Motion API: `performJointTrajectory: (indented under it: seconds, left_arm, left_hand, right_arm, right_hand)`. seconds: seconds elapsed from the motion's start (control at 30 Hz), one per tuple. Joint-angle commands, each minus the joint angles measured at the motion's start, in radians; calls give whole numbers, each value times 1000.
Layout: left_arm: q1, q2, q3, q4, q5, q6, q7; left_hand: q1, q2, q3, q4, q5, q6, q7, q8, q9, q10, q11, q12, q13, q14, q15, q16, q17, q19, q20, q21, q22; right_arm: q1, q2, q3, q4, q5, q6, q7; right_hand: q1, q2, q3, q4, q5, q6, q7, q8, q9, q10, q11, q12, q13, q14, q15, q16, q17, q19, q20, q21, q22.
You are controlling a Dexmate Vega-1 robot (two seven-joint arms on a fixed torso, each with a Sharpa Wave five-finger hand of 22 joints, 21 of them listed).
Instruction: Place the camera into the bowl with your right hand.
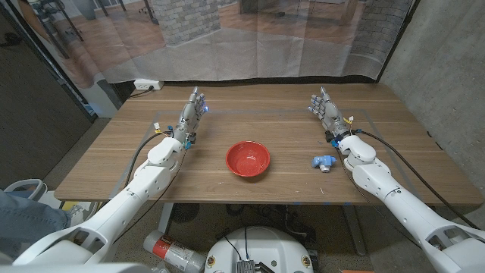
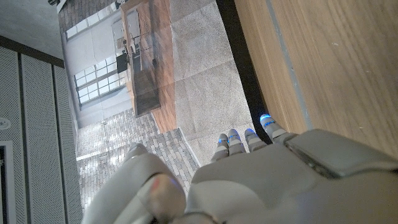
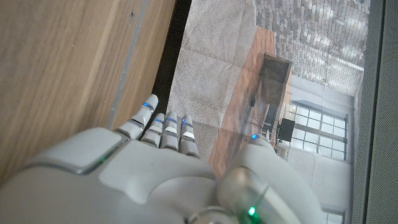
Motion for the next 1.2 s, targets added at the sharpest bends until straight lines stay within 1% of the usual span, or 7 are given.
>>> performJointTrajectory:
  seconds: [0.03, 0.43, 0.5, 0.57, 0.8, 0.97, 1.2]
  left_arm:
    - [22, 14, 3, -62, 14, 15, 28]
    - [32, 27, -2, -82, 15, 33, 42]
    - [33, 30, -2, -87, 17, 37, 45]
    - [35, 33, -2, -94, 18, 43, 49]
    - [40, 47, -4, -116, 21, 63, 57]
    - [44, 52, -6, -126, 21, 67, 62]
    - [48, 60, -10, -141, 23, 80, 73]
  left_hand:
    - [13, 1, -3, 5, 5, -6, -2, 5, 1, -4, -2, 4, 4, -4, 2, 8, 1, -84, -57, 2, 5]
    - [19, 7, -3, 3, 8, -1, -1, 5, 1, 5, 3, 6, 3, 2, 4, 8, 2, -80, -50, -5, 5]
    - [20, 8, -3, 3, 8, 0, -1, 5, 1, 6, 4, 6, 3, 4, 4, 8, 2, -78, -49, -7, 5]
    - [22, 11, -3, 2, 9, 2, -1, 5, 1, 10, 4, 7, 3, 8, 5, 9, 2, -70, -42, -7, 6]
    - [28, 16, -4, 0, 10, 7, 2, 5, 1, 19, 5, 8, 3, 21, 8, 12, 2, -46, -36, -6, 6]
    - [29, 17, -5, 0, 10, 9, 4, 5, 1, 21, 5, 9, 3, 21, 8, 11, 2, -47, -35, -8, 7]
    - [33, 21, -6, -1, 11, 13, 1, 6, 1, 22, 3, 7, 3, 22, 8, 10, 3, -61, -31, -20, 7]
  right_arm:
    - [-19, 37, 63, -12, -58, -31, 47]
    - [-33, 77, 108, -28, -91, -38, 58]
    - [-39, 74, 110, -41, -106, -46, 48]
    - [-47, 76, 117, -55, -108, -58, 37]
    - [-72, 74, 138, -77, -123, -36, 40]
    - [-91, 65, 150, -102, -140, -21, 39]
    - [-106, 64, 162, -111, -137, -10, 54]
  right_hand:
    - [11, 0, 0, 3, 6, 6, -2, 5, 2, 8, -2, 5, 4, 10, 3, 6, 2, 8, -40, 1, 2]
    - [20, 3, 2, -3, 5, 5, -1, 5, -2, 15, -8, 8, 1, 21, 3, 10, 0, 15, -40, -5, 2]
    - [22, 4, 3, -5, 4, 6, -1, 5, -3, 20, -8, 10, 1, 22, 1, 10, 0, 18, -40, -6, 2]
    - [26, 7, 4, -8, 3, 7, -2, 5, -6, 31, -15, 14, -1, 36, -2, 15, 0, 29, -41, -7, 2]
    - [29, 8, 3, -11, 0, 11, -6, 7, -9, 48, -16, 20, -2, 53, -6, 20, 1, 47, -45, -8, 3]
    - [31, 9, 4, -13, -1, 12, -9, 7, -10, 52, -21, 21, -2, 60, -12, 21, 1, 51, -47, -10, 3]
    - [34, 10, 4, -16, -3, 14, -19, 8, -12, 65, -23, 25, -3, 72, -15, 24, 2, 63, -50, -12, 4]
